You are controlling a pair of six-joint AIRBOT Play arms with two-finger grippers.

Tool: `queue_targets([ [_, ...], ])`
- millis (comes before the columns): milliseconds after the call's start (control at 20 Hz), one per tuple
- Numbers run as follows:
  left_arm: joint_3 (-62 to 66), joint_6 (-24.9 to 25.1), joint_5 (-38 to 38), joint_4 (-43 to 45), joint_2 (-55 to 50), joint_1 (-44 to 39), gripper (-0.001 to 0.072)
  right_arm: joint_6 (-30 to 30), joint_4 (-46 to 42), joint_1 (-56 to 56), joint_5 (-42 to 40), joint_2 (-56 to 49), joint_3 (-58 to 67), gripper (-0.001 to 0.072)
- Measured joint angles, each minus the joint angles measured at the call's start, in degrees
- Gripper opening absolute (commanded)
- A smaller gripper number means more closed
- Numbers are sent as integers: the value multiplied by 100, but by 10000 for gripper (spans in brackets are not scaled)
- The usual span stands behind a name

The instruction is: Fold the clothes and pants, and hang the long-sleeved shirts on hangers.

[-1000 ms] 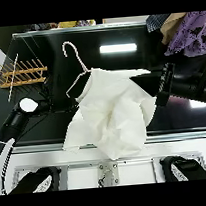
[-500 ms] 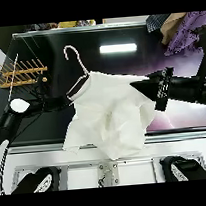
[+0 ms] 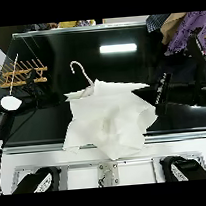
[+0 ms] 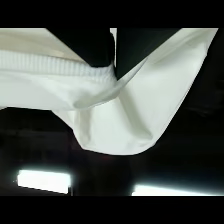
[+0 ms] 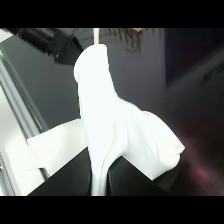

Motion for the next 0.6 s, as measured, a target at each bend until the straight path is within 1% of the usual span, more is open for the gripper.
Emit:
queue_targets([
  [300, 1115, 15, -680, 2, 2, -92, 27, -70, 293, 289, -39, -166, -4, 13],
  [600, 1486, 59, -1261, -26, 0, -146, 27, -164, 551, 688, 321, -407, -7, 13],
])
